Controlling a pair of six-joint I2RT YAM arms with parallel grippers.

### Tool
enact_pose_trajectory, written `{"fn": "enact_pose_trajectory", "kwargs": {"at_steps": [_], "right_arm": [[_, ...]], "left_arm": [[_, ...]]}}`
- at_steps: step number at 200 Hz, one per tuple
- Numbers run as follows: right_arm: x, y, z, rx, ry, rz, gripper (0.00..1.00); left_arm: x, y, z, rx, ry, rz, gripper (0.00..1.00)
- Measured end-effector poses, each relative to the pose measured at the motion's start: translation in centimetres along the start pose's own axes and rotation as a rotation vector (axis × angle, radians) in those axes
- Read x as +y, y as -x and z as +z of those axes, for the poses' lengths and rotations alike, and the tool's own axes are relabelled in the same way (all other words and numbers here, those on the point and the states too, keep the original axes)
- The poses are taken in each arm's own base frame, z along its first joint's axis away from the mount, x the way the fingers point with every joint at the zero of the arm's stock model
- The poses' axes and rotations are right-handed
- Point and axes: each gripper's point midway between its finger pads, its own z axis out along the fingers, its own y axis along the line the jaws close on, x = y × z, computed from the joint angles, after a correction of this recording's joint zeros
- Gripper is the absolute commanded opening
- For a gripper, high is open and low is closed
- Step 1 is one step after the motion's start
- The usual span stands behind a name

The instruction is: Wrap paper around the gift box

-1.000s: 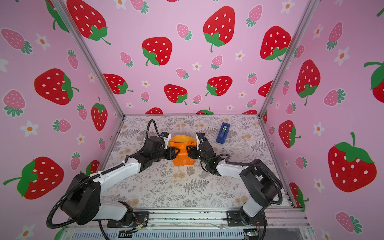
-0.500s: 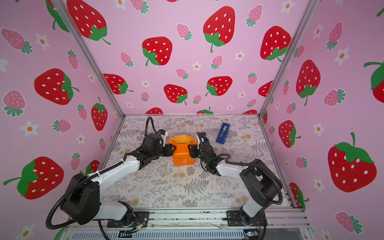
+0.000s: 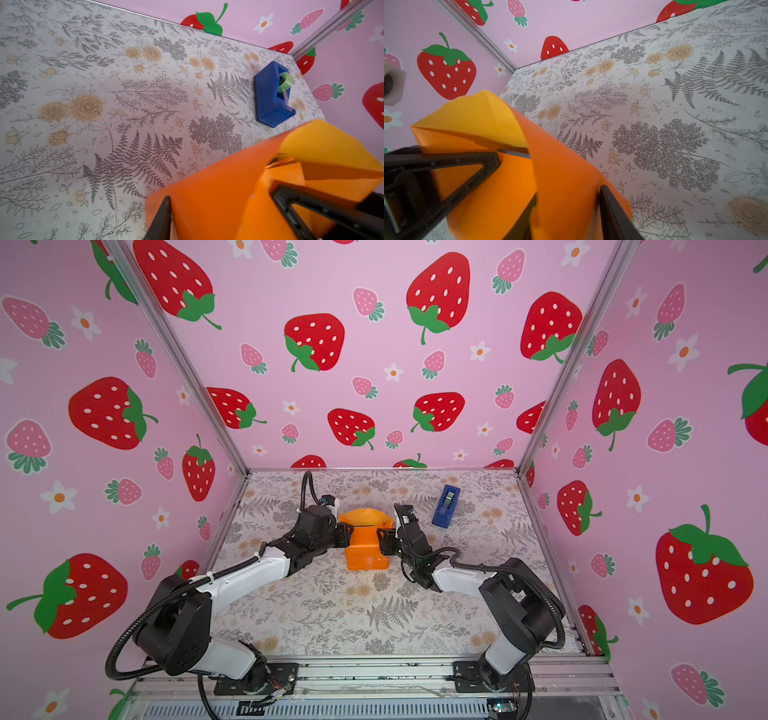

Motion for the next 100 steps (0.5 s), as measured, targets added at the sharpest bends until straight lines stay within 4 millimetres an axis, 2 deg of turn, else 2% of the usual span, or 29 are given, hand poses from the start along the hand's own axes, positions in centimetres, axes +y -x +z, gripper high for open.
{"fn": "enact_pose_trajectory", "kwargs": {"at_steps": [22,56,100], "right_arm": [[0.1,0.3,0.1,-0.012,-0.032,-0.025,0.34],[0.1,0.7,0.3,-0.042,-0.104,-0.085,0.29],[0.0,1.7,1.0,-0.084,-0.198,-0.157,0.14]], "left_arm": [[0.1,0.1,0.0,-0.030,0.053,0.021,0.19],[0.2,0.2,0.1,-0.069,0.116,0.054,0.17],[0.5,0.4,0.1,-0.106,0.180,0.074,0.10]]}}
